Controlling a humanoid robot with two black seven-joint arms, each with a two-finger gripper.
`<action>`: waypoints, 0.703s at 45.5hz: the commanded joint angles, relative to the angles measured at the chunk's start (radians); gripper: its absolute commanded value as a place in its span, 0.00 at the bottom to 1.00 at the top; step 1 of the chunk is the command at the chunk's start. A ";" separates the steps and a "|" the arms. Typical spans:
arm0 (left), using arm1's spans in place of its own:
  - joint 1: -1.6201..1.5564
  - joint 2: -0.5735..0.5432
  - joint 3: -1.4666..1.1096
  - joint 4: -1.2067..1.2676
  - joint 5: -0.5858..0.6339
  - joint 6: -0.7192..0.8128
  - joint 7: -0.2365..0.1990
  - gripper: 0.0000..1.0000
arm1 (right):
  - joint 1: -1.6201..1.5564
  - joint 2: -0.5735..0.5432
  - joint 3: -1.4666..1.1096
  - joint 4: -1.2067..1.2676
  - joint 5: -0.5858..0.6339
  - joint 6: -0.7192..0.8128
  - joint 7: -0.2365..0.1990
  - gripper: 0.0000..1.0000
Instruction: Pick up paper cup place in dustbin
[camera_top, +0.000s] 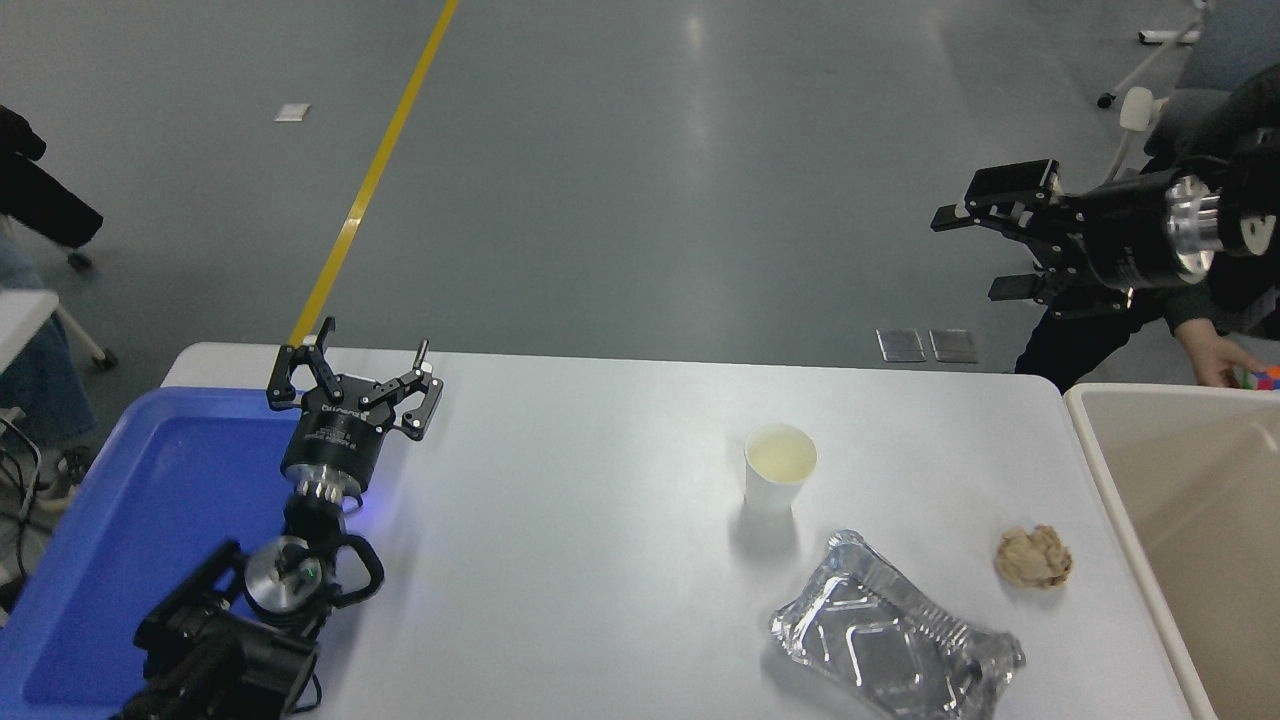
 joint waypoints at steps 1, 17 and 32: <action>0.000 0.000 -0.001 0.001 -0.001 0.001 0.000 0.99 | 0.293 0.159 -0.321 0.148 -0.035 0.002 0.007 1.00; 0.000 0.000 -0.001 0.001 -0.001 0.001 0.000 0.99 | 0.394 0.429 -0.381 0.218 0.043 0.002 0.007 1.00; 0.000 0.000 -0.001 0.001 -0.001 0.001 0.000 0.99 | 0.327 0.581 -0.373 0.102 0.077 0.003 0.001 1.00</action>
